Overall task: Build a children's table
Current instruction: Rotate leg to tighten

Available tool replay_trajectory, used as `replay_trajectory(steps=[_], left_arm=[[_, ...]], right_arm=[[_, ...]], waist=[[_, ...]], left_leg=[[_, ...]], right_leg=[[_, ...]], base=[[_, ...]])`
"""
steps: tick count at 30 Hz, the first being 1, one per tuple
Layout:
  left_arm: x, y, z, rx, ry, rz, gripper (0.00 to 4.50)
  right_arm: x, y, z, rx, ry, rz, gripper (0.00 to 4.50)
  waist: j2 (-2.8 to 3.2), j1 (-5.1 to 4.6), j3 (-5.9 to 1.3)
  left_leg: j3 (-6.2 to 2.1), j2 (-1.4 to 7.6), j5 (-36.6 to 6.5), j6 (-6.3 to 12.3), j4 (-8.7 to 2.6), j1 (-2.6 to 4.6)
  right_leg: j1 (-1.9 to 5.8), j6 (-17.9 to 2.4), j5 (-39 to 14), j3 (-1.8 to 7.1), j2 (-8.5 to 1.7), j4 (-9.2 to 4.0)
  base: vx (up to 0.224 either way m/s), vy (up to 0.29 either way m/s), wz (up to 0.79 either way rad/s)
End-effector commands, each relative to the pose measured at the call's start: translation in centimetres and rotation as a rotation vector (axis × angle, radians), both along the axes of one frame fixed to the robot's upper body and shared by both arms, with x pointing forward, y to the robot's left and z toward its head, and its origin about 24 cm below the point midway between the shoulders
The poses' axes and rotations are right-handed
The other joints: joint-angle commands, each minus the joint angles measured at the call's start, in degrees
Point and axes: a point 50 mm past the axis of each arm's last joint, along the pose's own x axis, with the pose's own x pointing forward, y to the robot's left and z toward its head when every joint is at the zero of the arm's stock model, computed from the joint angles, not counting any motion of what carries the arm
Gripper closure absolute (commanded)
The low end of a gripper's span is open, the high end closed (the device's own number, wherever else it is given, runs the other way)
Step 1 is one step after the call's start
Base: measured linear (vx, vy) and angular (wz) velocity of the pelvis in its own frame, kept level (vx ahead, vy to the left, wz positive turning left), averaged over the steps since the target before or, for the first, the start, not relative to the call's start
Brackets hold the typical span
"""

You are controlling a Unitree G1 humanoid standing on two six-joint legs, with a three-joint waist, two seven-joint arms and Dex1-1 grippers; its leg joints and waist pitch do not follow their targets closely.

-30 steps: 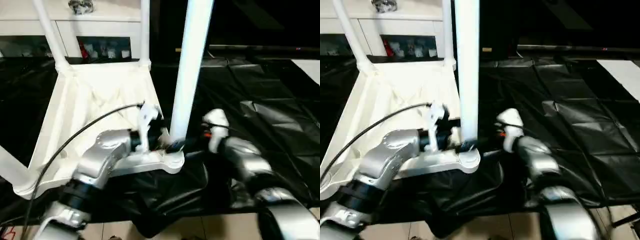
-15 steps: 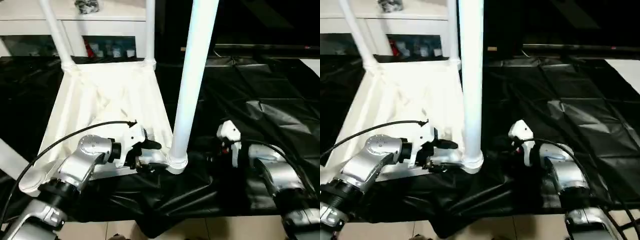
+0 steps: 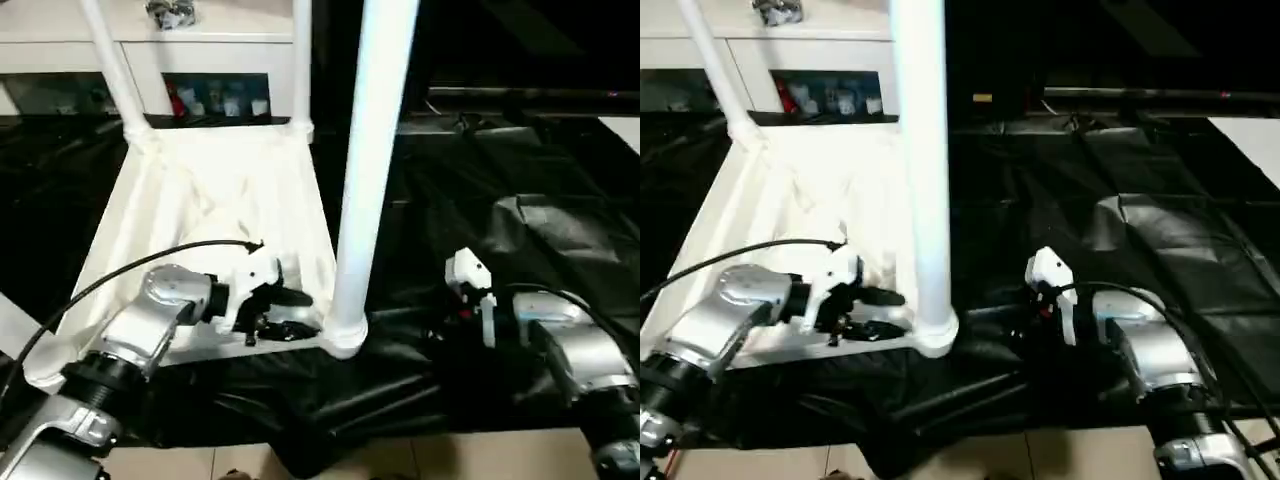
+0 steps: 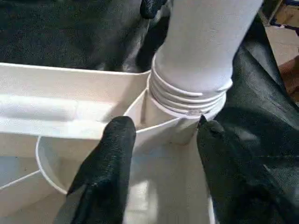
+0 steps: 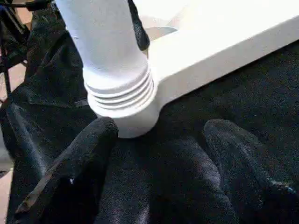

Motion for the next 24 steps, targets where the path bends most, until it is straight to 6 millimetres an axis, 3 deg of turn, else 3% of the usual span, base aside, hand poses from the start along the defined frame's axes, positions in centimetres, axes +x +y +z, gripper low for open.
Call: replay_trajectory(steps=[1,6,7,15,18,23,24], left_arm=[[-0.9,0.7,-1.2,0.046,0.071,-0.022,2.43],[-0.6,0.9,-0.6,0.007,0.063,0.020,2.49],[-0.6,1.0,-0.3,-0.016,0.072,0.023,2.24],[-1.6,1.7,0.6,-0.048,0.119,-0.006,1.78],[-1.9,2.1,-0.2,0.019,0.110,-0.014,1.67],[-0.8,2.2,-1.3,0.089,0.040,0.054,1.67],[-0.7,2.3,-1.5,0.102,0.038,0.056,1.95]], right_arm=[[0.0,-0.4,0.5,-0.013,-0.006,0.006,1.01],[0.1,-0.6,0.7,-0.028,-0.008,-0.007,1.01],[0.1,-0.6,0.7,-0.029,-0.008,-0.010,1.01],[0.1,-0.6,0.8,-0.032,-0.009,-0.010,1.01],[0.1,-0.6,0.9,-0.032,-0.010,-0.005,1.01],[0.2,-0.5,1.0,-0.034,-0.010,0.000,1.01],[0.2,-0.4,1.0,-0.034,-0.010,0.001,1.01]], waist=[[0.08,0.41,-3.47],[0.09,0.39,-3.40],[0.16,0.38,-3.42],[0.26,0.44,-3.33],[0.21,0.42,-3.23],[0.22,0.54,-3.29],[0.12,0.58,-3.18]], left_leg=[[-0.32,0.81,-18.8,0.78,-4.07,0.54],[-0.30,0.78,-19.2,0.51,-4.05,0.62],[-0.34,0.78,-19.2,0.48,-4.07,0.58],[-0.34,0.89,-19.3,0.55,-4.16,0.69],[-0.37,0.80,-20.1,0.53,-4.18,0.67],[-0.42,0.75,-20.8,0.07,-4.12,0.89],[-0.45,0.67,-21.1,0.10,-4.16,0.81]], right_leg=[[2.68,-11.8,-18.3,1.36,-1.70,-4.62],[2.59,-11.5,-19.5,1.37,-1.73,-4.70],[2.62,-11.5,-19.7,1.35,-1.73,-4.70],[2.46,-11.7,-19.4,1.35,-1.61,-4.64],[2.38,-11.1,-20.9,1.35,-1.59,-4.84],[2.30,-10.1,-22.1,1.42,-1.71,-5.08],[2.30,-9.8,-23.1,1.39,-1.70,-5.21]], base=[[0.000,0.000,0.00],[0.000,0.000,0.00],[0.000,0.000,0.00],[0.000,0.000,0.00],[0.000,0.000,0.00],[0.000,0.000,0.00],[0.000,0.000,0.00]])
